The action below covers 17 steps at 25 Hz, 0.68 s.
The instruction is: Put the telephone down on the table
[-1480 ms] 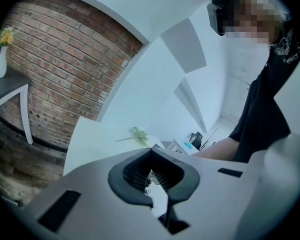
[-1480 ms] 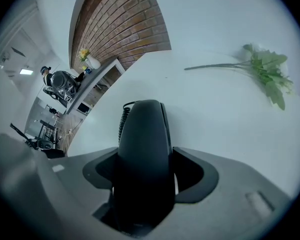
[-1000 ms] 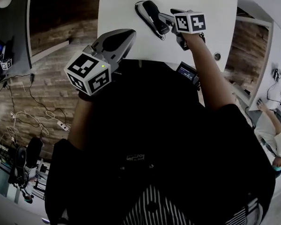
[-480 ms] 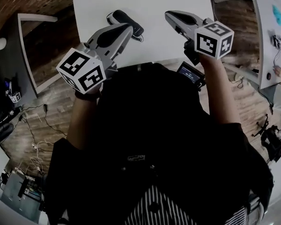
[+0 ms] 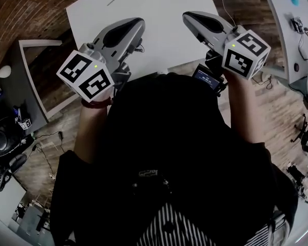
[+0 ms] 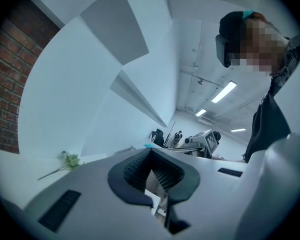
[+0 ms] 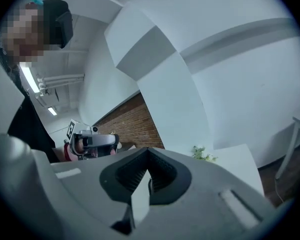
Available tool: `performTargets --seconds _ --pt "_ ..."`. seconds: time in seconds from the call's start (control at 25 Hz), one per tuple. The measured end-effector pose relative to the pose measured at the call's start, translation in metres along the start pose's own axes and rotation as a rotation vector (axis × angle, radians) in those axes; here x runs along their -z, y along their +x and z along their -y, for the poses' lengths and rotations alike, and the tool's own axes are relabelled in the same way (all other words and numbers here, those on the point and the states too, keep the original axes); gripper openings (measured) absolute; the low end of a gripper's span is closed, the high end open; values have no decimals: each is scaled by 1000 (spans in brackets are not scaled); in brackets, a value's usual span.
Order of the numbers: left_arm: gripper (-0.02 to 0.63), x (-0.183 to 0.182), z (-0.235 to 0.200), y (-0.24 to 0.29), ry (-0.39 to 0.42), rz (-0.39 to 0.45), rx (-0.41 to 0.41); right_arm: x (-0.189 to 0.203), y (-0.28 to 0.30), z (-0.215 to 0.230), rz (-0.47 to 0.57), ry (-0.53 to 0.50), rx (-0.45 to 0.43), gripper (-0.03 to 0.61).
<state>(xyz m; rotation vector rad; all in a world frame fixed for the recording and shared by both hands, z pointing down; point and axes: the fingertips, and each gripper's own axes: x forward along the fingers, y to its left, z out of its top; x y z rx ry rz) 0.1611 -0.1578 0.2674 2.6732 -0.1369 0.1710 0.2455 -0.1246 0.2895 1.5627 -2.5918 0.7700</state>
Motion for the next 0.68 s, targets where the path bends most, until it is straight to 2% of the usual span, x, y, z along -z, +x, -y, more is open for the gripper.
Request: performTargets --seconds 0.68 --pt "5 -1 12 0 29 16 -50 2 -2 -9 -5 -32 -64 2"
